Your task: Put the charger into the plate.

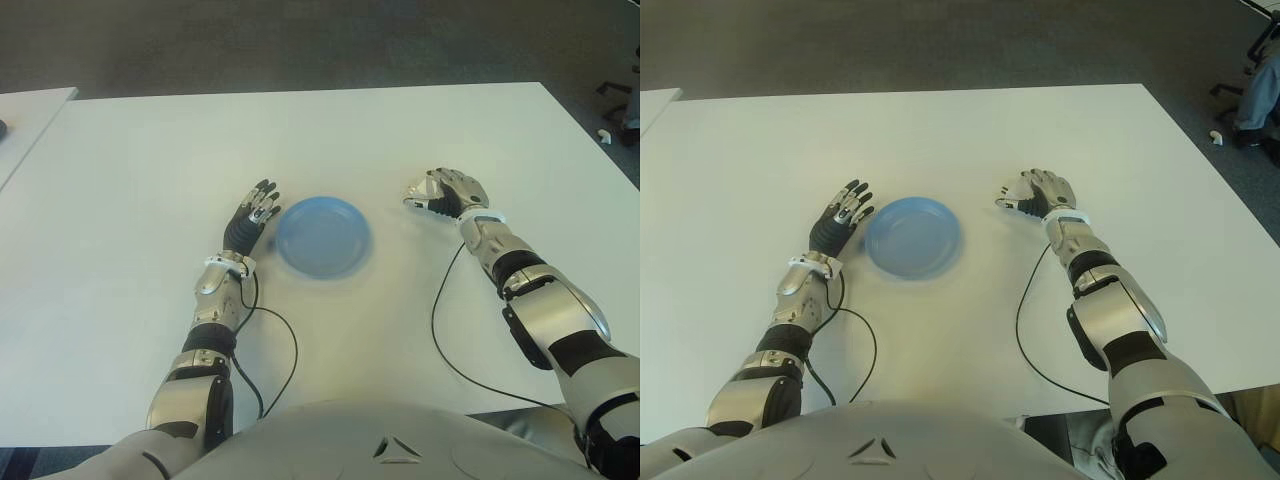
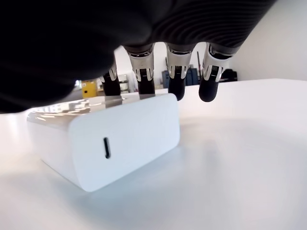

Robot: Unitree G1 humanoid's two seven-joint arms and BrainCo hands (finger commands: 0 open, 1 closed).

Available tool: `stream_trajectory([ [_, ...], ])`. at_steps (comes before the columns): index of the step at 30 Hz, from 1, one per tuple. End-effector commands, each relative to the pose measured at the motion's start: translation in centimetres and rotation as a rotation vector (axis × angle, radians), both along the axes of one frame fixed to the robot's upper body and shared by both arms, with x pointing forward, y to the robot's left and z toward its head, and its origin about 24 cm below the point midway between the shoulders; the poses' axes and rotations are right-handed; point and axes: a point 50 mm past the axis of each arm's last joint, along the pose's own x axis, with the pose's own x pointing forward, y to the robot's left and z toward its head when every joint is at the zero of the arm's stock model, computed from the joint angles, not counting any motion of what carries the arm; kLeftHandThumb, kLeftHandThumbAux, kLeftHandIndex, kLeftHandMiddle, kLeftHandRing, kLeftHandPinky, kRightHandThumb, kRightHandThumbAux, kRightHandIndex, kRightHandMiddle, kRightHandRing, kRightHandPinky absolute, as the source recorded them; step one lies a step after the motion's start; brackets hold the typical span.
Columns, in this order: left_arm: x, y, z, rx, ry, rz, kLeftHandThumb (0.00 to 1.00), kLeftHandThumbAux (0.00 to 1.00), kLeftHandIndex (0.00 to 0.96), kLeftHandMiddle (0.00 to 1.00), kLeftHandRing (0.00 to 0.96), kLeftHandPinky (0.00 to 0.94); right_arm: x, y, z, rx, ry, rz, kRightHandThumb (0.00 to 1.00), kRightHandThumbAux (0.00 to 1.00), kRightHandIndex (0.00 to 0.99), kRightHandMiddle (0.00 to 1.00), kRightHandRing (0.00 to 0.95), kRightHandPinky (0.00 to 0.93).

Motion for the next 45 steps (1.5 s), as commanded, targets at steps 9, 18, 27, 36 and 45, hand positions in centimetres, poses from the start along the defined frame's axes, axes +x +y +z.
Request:
stream_trajectory([
  [9,-1.5,0.7,-1.6,-0.016,0.078,0.0,0.026,0.525,0.0,0.074,0.047,0.0,-1.0,-0.4,-1.2,0.012,0.068,0.018,0.345,0.188,0.0,0.0,0.0,0.0],
  [18,-1.6,0.9,-1.6,-0.024,0.084,0.007,0.024,0.529,0.0,0.085,0.054,0.0,-1.4,-0.2,-1.7,0.019,0.085,0.035,0.34,0.181,0.0,0.0,0.0,0.0],
  [27,-1.6,0.9,-1.7,-0.039,0.089,0.01,0.025,0.531,0.0,0.089,0.059,0.0,-1.6,-0.3,-2.0,0.005,0.096,0.052,0.343,0.166,0.0,0.0,0.0,0.0],
  [36,-1.6,0.9,-1.7,-0.051,0.092,0.014,0.022,0.535,0.0,0.091,0.063,0.0,-2.1,-0.6,-2.5,-0.031,0.129,0.062,0.351,0.15,0.0,0.0,0.0,0.0],
  [45,-1.5,0.8,-1.7,-0.066,0.097,0.013,0.023,0.532,0.0,0.083,0.058,0.003,-2.6,-0.6,-3.2,-0.064,0.158,0.076,0.361,0.137,0.0,0.0,0.0,0.0],
])
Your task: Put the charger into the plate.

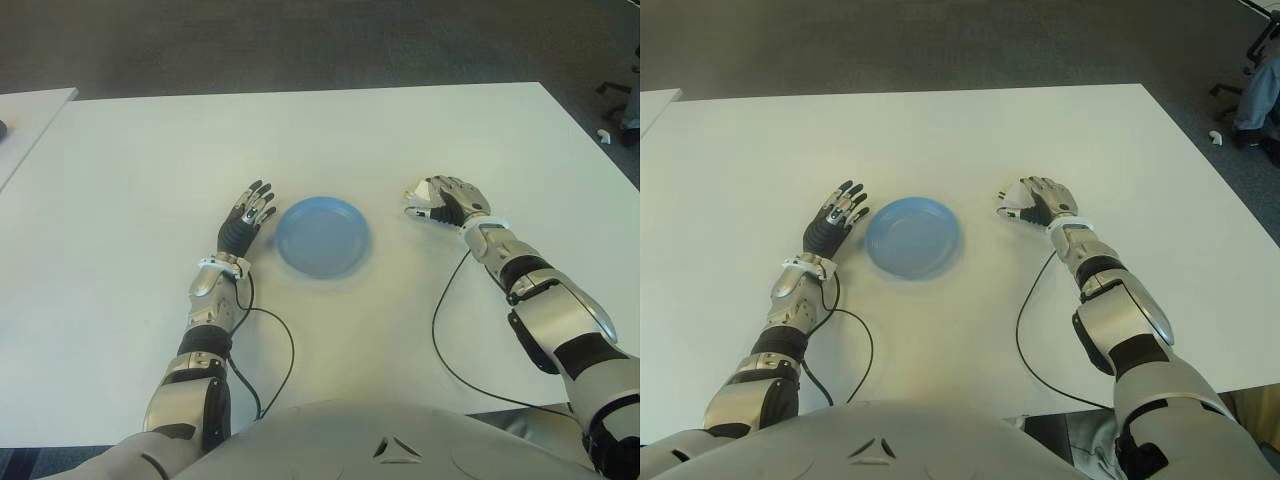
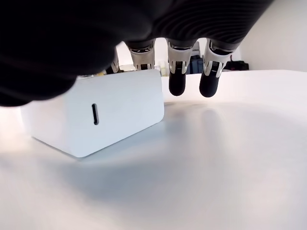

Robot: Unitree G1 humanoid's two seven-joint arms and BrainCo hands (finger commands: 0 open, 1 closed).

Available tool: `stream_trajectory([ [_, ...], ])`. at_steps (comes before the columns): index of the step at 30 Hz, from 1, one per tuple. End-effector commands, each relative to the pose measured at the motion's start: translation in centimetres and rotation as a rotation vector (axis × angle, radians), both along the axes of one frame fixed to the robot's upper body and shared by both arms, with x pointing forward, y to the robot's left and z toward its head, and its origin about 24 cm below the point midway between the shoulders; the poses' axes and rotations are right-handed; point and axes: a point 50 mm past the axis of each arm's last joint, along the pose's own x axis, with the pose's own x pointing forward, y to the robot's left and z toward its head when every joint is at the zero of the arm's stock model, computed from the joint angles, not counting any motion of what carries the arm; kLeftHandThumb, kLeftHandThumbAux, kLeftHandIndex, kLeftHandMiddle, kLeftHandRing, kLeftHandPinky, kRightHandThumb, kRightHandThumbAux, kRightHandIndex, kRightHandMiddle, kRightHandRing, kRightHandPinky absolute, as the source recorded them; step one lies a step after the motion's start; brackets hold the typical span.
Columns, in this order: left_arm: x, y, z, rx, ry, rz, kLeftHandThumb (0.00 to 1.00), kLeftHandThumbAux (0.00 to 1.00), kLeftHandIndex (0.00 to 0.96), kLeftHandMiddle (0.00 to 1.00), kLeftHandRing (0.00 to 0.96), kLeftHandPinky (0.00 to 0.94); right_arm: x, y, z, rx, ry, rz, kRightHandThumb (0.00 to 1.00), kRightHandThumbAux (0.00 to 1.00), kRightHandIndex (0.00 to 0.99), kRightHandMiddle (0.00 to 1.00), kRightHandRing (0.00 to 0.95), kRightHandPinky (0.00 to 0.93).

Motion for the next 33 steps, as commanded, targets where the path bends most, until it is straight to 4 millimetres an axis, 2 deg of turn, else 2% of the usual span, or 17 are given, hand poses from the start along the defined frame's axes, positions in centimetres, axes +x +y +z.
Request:
stream_trajectory([
  [1,-1.2,0.0,-1.6,-0.033,0.088,0.0,0.023,0.532,0.0,0.083,0.058,0.004,-1.7,-0.2,-2.2,-0.041,0.099,0.014,0.362,0.137,0.0,0.0,0.0,0.0],
  [18,-1.2,0.3,-1.5,-0.037,0.085,-0.003,0.028,0.532,0.0,0.091,0.066,0.0,-2.8,0.3,-3.6,-0.054,0.12,0.023,0.345,0.152,0.0,0.0,0.0,0.0],
  [33,-1.2,0.5,-1.5,-0.043,0.091,-0.004,0.015,0.525,0.0,0.096,0.074,0.022,-2.9,0.4,-3.8,-0.042,0.122,0.034,0.38,0.139,0.0,0.0,0.0,0.003],
])
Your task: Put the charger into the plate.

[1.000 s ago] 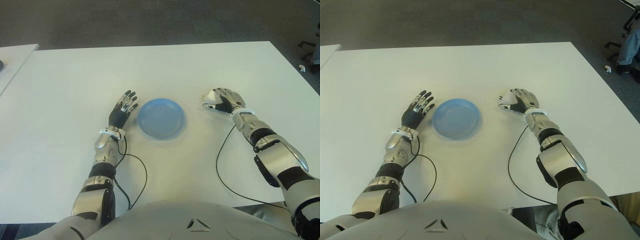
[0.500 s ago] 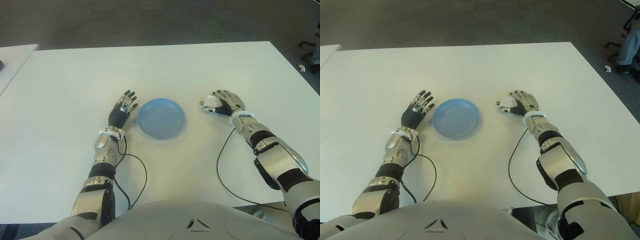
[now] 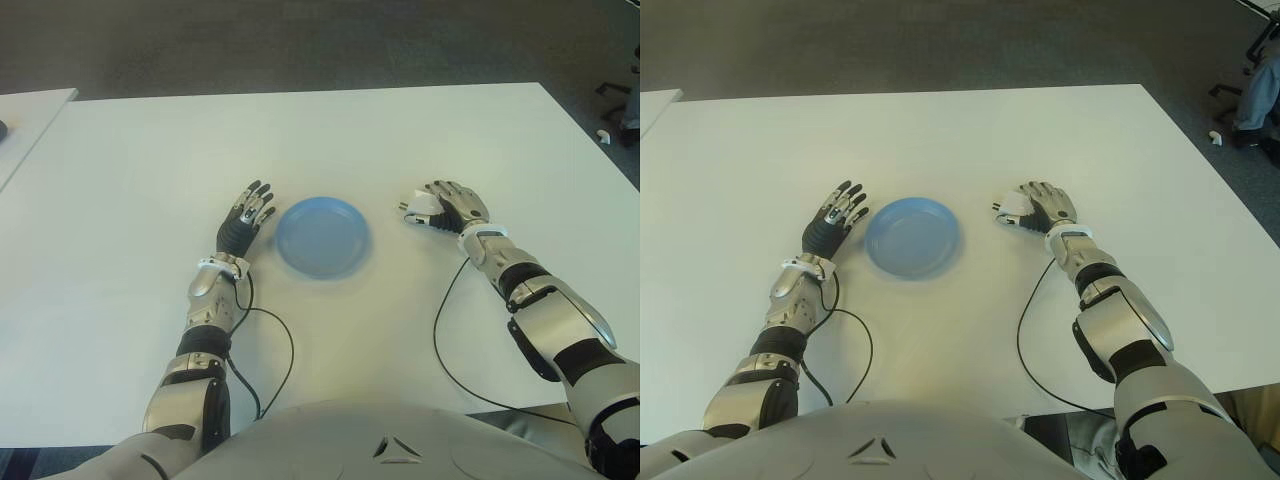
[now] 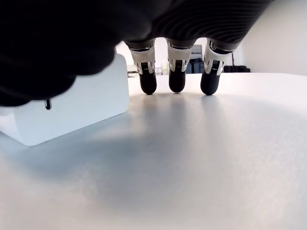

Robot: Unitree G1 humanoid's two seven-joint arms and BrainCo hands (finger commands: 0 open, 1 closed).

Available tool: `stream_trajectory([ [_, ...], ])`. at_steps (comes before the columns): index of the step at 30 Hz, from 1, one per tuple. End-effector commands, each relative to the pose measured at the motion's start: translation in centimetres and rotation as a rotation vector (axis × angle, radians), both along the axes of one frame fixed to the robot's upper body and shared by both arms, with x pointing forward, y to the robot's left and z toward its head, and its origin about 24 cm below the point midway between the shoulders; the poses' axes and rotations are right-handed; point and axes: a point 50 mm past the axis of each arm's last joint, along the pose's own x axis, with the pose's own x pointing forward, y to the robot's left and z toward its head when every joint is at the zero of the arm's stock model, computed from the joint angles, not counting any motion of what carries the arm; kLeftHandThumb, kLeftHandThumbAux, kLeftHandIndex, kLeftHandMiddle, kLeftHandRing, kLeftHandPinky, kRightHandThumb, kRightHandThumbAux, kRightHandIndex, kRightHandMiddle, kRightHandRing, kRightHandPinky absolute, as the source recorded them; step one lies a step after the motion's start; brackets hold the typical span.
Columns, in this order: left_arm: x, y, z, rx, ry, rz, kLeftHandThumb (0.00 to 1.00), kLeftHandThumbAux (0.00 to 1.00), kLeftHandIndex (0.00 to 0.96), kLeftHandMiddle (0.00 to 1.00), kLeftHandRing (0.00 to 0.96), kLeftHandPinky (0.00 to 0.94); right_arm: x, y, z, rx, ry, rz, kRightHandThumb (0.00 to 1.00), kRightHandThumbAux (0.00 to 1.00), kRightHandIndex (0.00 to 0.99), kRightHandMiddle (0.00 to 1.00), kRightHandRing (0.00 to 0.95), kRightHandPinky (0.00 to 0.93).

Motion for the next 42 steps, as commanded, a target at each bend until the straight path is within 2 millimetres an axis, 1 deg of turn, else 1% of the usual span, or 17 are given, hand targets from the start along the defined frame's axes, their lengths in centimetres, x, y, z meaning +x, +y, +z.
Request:
stream_trajectory([
  [1,-1.2,0.4,-1.5,-0.02,0.081,0.001,0.015,0.525,0.0,0.096,0.074,0.021,-2.0,0.4,-2.7,-0.013,0.126,0.019,0.381,0.139,0.0,0.0,0.0,0.004],
  [11,-1.2,0.3,-1.5,-0.022,0.078,0.001,0.009,0.523,0.0,0.099,0.077,0.012,-1.9,0.3,-2.5,-0.006,0.118,0.026,0.431,0.154,0.0,0.0,0.0,0.022],
  [19,-1.2,0.3,-1.4,-0.012,0.075,-0.002,0.011,0.522,0.0,0.1,0.075,0.004,-1.7,0.4,-2.2,-0.024,0.105,0.053,0.467,0.149,0.0,0.015,0.0,0.007],
  [21,-1.1,0.3,-1.4,-0.011,0.075,-0.002,0.012,0.521,0.0,0.101,0.075,0.003,-1.5,0.5,-2.0,-0.032,0.095,0.064,0.471,0.155,0.0,0.02,0.0,0.02],
  [23,-1.1,0.3,-1.4,-0.011,0.077,-0.002,0.014,0.521,0.0,0.102,0.075,0.003,-1.4,0.6,-1.8,-0.04,0.083,0.071,0.475,0.18,0.0,0.03,0.007,0.07],
  [24,-1.1,0.3,-1.4,-0.011,0.077,-0.002,0.014,0.521,0.0,0.102,0.075,0.003,-1.4,0.6,-1.8,-0.043,0.079,0.073,0.476,0.195,0.008,0.044,0.023,0.1],
  [27,-1.1,0.3,-1.5,-0.011,0.077,-0.003,0.016,0.521,0.0,0.102,0.076,0.004,-1.3,0.6,-1.7,-0.052,0.052,0.078,0.478,0.22,0.04,0.08,0.064,0.151],
  [28,-1.1,0.3,-1.5,-0.01,0.077,-0.003,0.017,0.521,0.0,0.102,0.075,0.002,-1.3,0.6,-1.6,-0.054,0.04,0.08,0.498,0.253,0.112,0.17,0.154,0.224],
  [30,-1.1,0.2,-1.5,-0.005,0.076,-0.005,0.018,0.521,0.0,0.101,0.074,0.001,-1.2,0.6,-1.3,-0.07,-0.008,0.092,0.53,0.293,0.205,0.284,0.27,0.321],
  [31,-1.1,0.2,-1.5,-0.002,0.076,-0.005,0.018,0.52,0.0,0.099,0.071,0.0,-1.1,0.6,-1.2,-0.078,-0.026,0.096,0.569,0.338,0.302,0.403,0.396,0.432],
  [32,-1.1,0.2,-1.5,0.0,0.074,-0.005,0.019,0.52,0.0,0.098,0.07,0.0,-1.1,0.5,-1.1,-0.091,-0.05,0.099,0.595,0.366,0.363,0.479,0.477,0.504],
  [33,-1.1,0.2,-1.5,0.002,0.074,-0.005,0.019,0.519,0.0,0.097,0.069,0.0,-1.2,0.5,-1.1,-0.099,-0.064,0.1,0.619,0.432,0.377,0.519,0.523,0.547],
  [34,-1.1,0.2,-1.5,0.003,0.073,-0.005,0.019,0.519,0.0,0.096,0.068,0.0,-1.2,0.5,-1.1,-0.104,-0.073,0.1,0.655,0.528,0.398,0.578,0.591,0.611],
  [35,-1.1,0.2,-1.5,0.004,0.073,-0.005,0.019,0.518,0.0,0.096,0.067,0.0,-1.2,0.5,-1.1,-0.108,-0.083,0.1,0.677,0.589,0.411,0.616,0.634,0.652],
  [36,-1.1,0.1,-1.5,0.004,0.072,-0.004,0.019,0.518,0.0,0.095,0.066,0.0,-1.2,0.5,-1.0,-0.112,-0.096,0.097,0.686,0.611,0.416,0.634,0.656,0.673],
  [38,-1.0,0.1,-1.5,0.005,0.072,-0.004,0.019,0.518,0.0,0.093,0.065,0.0,-1.2,0.4,-1.0,-0.116,-0.112,0.094,0.709,0.665,0.429,0.703,0.726,0.751],
  [42,-1.0,0.1,-1.5,0.0,0.075,0.0,0.019,0.517,0.0,0.093,0.065,0.0,-0.9,0.6,-0.6,-0.1,-0.143,0.079,0.725,0.693,0.438,0.771,0.78,0.822],
])
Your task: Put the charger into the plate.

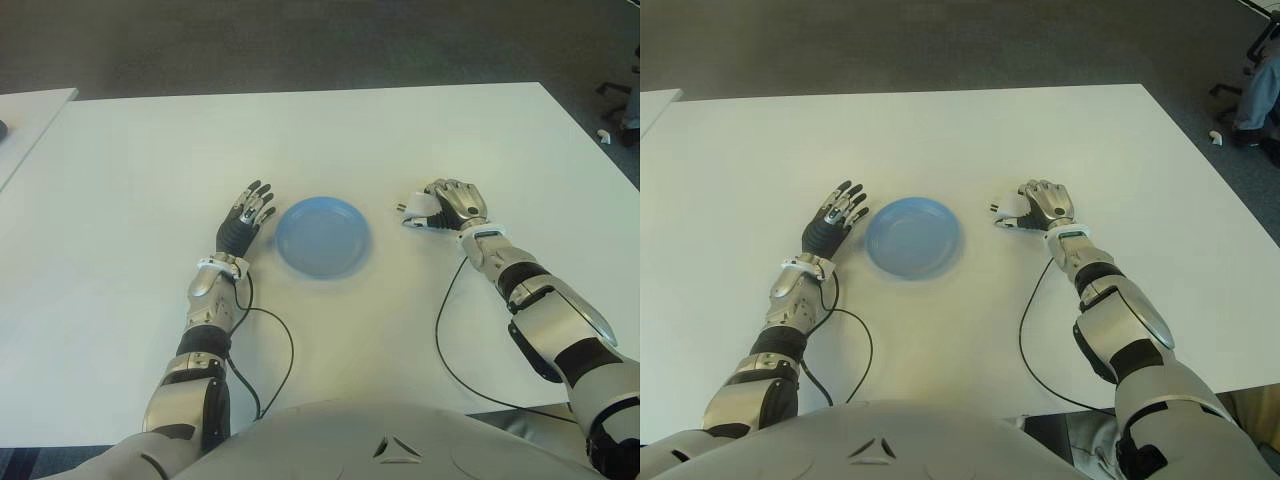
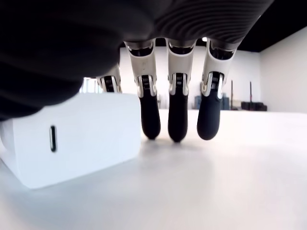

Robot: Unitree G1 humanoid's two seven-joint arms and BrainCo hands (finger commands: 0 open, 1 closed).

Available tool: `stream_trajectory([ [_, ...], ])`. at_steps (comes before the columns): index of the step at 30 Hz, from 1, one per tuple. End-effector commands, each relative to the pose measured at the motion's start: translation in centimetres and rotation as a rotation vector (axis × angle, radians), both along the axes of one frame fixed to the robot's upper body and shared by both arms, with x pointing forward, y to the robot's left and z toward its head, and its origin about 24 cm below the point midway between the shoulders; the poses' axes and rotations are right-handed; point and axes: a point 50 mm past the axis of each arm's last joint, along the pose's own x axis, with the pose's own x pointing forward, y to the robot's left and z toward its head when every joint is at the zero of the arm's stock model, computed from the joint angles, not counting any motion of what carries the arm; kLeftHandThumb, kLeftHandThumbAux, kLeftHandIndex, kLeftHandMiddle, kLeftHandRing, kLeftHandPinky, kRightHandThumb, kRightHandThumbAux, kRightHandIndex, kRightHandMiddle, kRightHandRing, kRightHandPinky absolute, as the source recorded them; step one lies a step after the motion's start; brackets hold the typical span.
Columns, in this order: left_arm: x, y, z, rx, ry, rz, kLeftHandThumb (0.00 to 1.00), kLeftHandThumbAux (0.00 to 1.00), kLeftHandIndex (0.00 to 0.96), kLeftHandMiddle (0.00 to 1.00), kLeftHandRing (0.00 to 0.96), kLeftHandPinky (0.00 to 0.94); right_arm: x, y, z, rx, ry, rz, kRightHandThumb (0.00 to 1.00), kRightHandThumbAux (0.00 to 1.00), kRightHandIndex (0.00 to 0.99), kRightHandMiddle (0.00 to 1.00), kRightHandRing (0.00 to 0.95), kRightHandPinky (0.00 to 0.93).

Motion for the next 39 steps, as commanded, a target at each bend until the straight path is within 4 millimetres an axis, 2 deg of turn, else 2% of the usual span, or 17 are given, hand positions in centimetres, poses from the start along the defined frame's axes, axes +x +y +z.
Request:
stream_trajectory([
  [1,-1.0,0.0,-1.5,-0.008,0.084,-0.001,0.02,0.517,0.0,0.093,0.065,0.0,-1.0,-0.1,-1.5,-0.024,0.051,-0.016,0.728,0.697,0.439,0.783,0.788,0.833],
  [5,-1.0,0.0,-1.5,-0.013,0.083,0.001,0.022,0.518,0.0,0.094,0.065,0.0,-0.4,0.5,-0.8,0.021,0.017,-0.007,0.734,0.703,0.44,0.819,0.817,0.855],
  [11,-1.0,-0.1,-1.5,-0.016,0.08,0.003,0.026,0.521,0.0,0.095,0.066,0.0,-0.2,0.5,-0.4,0.046,0.003,-0.006,0.737,0.706,0.44,0.841,0.835,0.857],
  [33,-1.0,-0.3,-1.5,-0.022,0.073,0.012,0.023,0.526,0.0,0.091,0.068,0.0,0.5,0.9,0.9,0.141,-0.032,0.022,0.734,0.707,0.44,0.844,0.834,0.838],
  [39,-1.0,-0.3,-1.4,-0.019,0.067,0.009,0.02,0.53,0.0,0.085,0.062,0.0,1.0,1.4,1.9,0.195,-0.064,0.044,0.735,0.707,0.44,0.85,0.84,0.842],
])
